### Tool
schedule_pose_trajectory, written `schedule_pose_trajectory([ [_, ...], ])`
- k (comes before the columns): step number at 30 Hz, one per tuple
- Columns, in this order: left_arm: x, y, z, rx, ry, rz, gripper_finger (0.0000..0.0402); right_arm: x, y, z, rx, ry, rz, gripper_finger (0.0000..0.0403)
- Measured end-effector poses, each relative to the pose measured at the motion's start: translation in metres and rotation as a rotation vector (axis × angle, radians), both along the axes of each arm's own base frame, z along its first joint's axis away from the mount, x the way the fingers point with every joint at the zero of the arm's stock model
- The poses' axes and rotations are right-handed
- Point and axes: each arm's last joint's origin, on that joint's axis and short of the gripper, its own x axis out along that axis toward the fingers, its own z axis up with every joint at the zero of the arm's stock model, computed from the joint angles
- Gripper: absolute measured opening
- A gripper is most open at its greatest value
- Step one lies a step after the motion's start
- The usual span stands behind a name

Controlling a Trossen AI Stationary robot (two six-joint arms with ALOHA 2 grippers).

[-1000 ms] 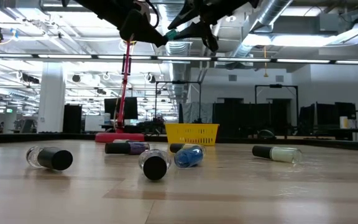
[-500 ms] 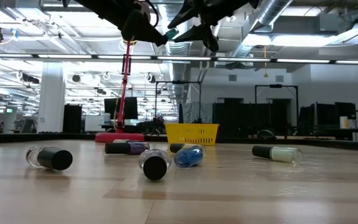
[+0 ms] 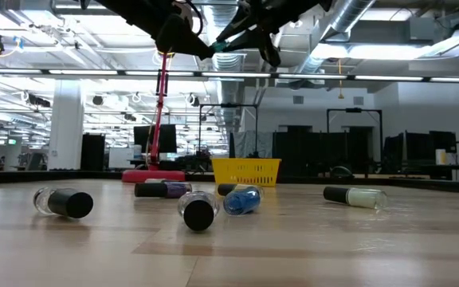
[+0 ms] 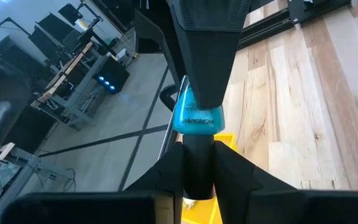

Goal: Pick & Place Nail Polish
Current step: Put the blue nail polish bottle into the yellow bin

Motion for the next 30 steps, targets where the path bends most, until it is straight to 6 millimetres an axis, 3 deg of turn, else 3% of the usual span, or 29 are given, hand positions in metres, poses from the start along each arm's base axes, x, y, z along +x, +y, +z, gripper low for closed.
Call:
schedule_pose_trajectory([
  [8,0.000,0.000,0.000,-0.005,-0.003,-0.003,0.0079,0.000,0.000,0.000,0.000,0.002,0.001,0.0060],
  [19,-0.002,0.001,0.001,0.010,0.001,0.057,0.0231,-0.001,-0.007,0.000,-0.016,0.003,-0.008,0.0060],
  [24,-0.009,0.004,0.005,0.036,-0.014,0.211,0.0269,-0.012,-0.020,0.001,-0.041,0.044,-0.030,0.0060],
  [30,-0.017,0.004,0.007,0.015,-0.018,0.227,0.0277,-0.031,-0.050,-0.013,-0.089,0.236,-0.131,0.0060],
])
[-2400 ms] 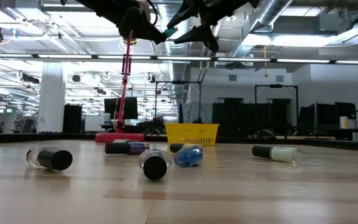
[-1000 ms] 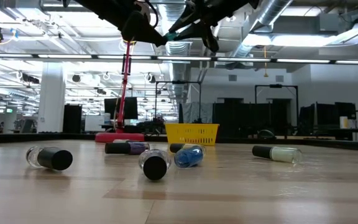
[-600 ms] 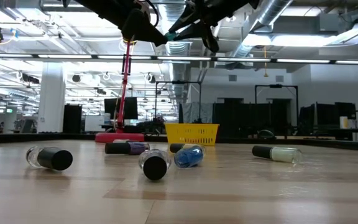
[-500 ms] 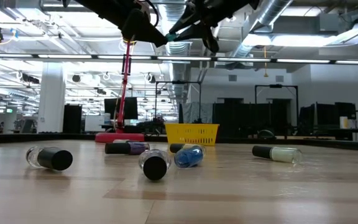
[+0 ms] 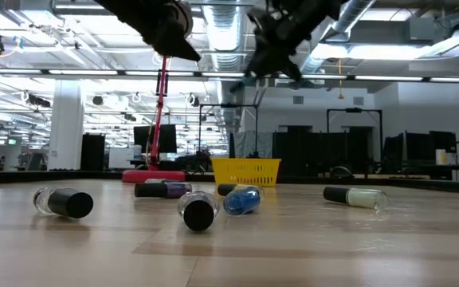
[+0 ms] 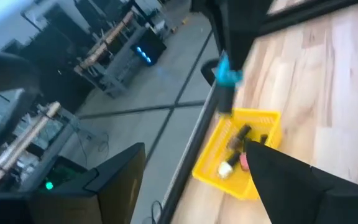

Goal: Pick & Place Nail Polish
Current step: Put the blue nail polish bottle into the yellow bin

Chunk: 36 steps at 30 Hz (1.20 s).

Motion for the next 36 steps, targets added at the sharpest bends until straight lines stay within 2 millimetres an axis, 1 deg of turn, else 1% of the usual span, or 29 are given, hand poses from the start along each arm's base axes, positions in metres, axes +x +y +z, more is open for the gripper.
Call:
schedule_pose_trajectory([
  [4,-0.002,0.000,0.002,-0.015,-0.020,0.007,0.0273,-0.007,-0.017,-0.023,-0.021,0.183,-0.070,0.0060],
  [7,-0.002,0.000,0.002,-0.014,-0.017,0.007,0.0273,0.000,-0.029,-0.037,-0.028,0.212,-0.087,0.0061],
  [8,-0.002,0.000,0.002,-0.014,-0.016,0.008,0.0273,-0.002,-0.030,-0.044,-0.011,0.260,-0.087,0.0061],
  [10,-0.002,0.000,0.002,-0.014,-0.016,0.010,0.0273,0.003,-0.037,-0.056,-0.010,0.280,-0.084,0.0061],
  [12,-0.002,0.000,0.002,-0.014,-0.016,0.010,0.0273,0.009,-0.040,-0.070,-0.007,0.315,-0.067,0.0061],
  [15,-0.003,0.000,0.002,-0.023,-0.028,0.027,0.0273,0.017,-0.044,-0.084,-0.005,0.324,-0.053,0.0061],
  [16,-0.003,0.000,0.002,-0.029,-0.036,0.031,0.0273,0.020,-0.046,-0.087,-0.009,0.309,-0.053,0.0061],
  [19,-0.003,0.001,0.001,-0.038,-0.042,0.040,0.0273,0.022,-0.047,-0.092,-0.009,0.315,-0.044,0.0061],
  [21,-0.003,0.001,0.001,-0.037,-0.040,0.041,0.0273,0.029,-0.050,-0.095,-0.025,0.280,-0.044,0.0061],
  [23,-0.003,0.000,0.001,-0.038,-0.040,0.041,0.0273,0.027,-0.051,-0.099,-0.016,0.297,-0.045,0.0061],
  [25,-0.003,0.001,0.001,-0.039,-0.040,0.043,0.0273,0.035,-0.055,-0.101,-0.037,0.251,-0.045,0.0061],
  [30,-0.003,0.001,0.001,-0.038,-0.041,0.047,0.0273,0.042,-0.060,-0.120,0.011,0.268,-0.015,0.0061],
  [32,-0.003,0.001,0.001,-0.038,-0.039,0.047,0.0273,0.047,-0.062,-0.122,0.007,0.252,-0.012,0.0061],
  [36,-0.003,0.001,0.001,-0.038,-0.040,0.047,0.0273,0.046,-0.064,-0.122,0.007,0.238,-0.005,0.0061],
])
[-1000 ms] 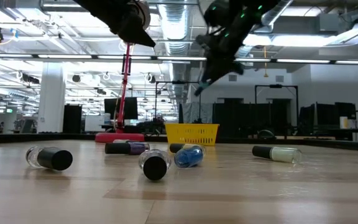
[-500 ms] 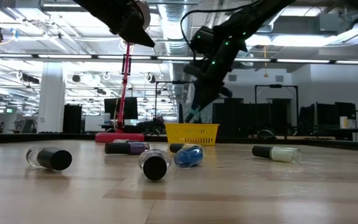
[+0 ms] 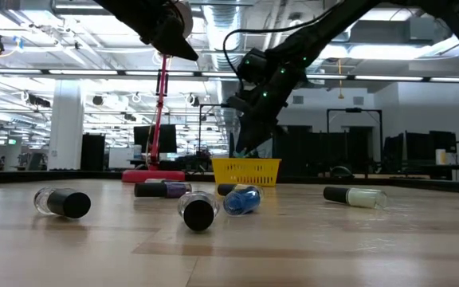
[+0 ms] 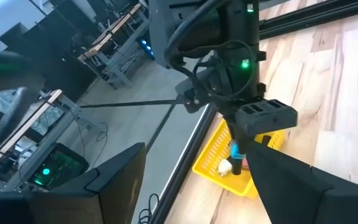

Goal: Pick & Place Nail Polish
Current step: Put the blue nail polish bottle into the yellow bin

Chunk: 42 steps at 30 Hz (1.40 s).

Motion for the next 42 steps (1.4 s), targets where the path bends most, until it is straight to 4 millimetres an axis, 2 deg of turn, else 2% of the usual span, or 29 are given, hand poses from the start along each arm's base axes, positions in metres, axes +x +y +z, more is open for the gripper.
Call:
schedule_pose_trajectory([
  [6,0.000,0.000,0.000,0.000,-0.002,0.000,0.0273,-0.004,-0.009,0.001,0.001,-0.011,-0.018,0.0061],
  [15,0.000,0.000,0.000,-0.004,-0.005,0.000,0.0273,-0.001,-0.008,0.000,-0.011,-0.045,-0.010,0.0061],
  [19,0.000,0.000,0.000,-0.014,-0.015,0.003,0.0273,0.001,-0.009,-0.014,0.024,-0.020,-0.012,0.0061],
  [25,0.000,0.000,0.000,-0.019,-0.019,0.002,0.0273,0.004,-0.006,-0.021,0.030,-0.007,0.002,0.0063],
  [42,0.000,0.000,0.000,-0.031,-0.038,0.008,0.0273,0.005,-0.004,-0.021,0.031,-0.005,0.004,0.0076],
])
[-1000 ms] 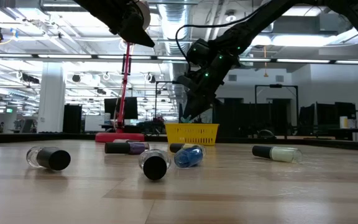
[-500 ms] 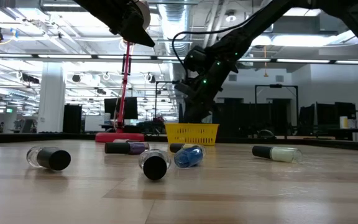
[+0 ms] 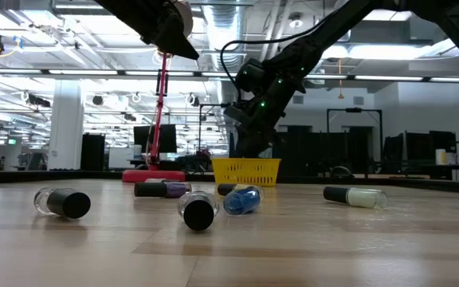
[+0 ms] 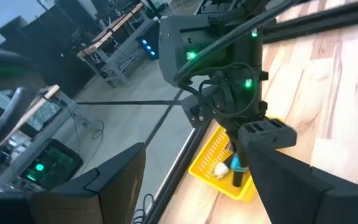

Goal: Pick & Place Nail Polish
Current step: Put the blue nail polish bottle into the yellow bin

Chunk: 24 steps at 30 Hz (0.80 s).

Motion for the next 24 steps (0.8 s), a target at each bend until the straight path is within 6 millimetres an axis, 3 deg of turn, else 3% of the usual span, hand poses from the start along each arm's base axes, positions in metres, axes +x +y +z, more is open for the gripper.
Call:
schedule_pose_trajectory([
  [13,0.0000,0.0001,0.0003,-0.044,-0.050,0.019,0.0273,-0.0003,0.0002,-0.0002,-0.009,0.006,0.020,0.0085],
  [24,-0.0001,-0.0003,-0.0008,-0.059,-0.047,0.009,0.0273,-0.0052,-0.0029,0.0017,-0.001,0.027,0.012,0.0189],
])
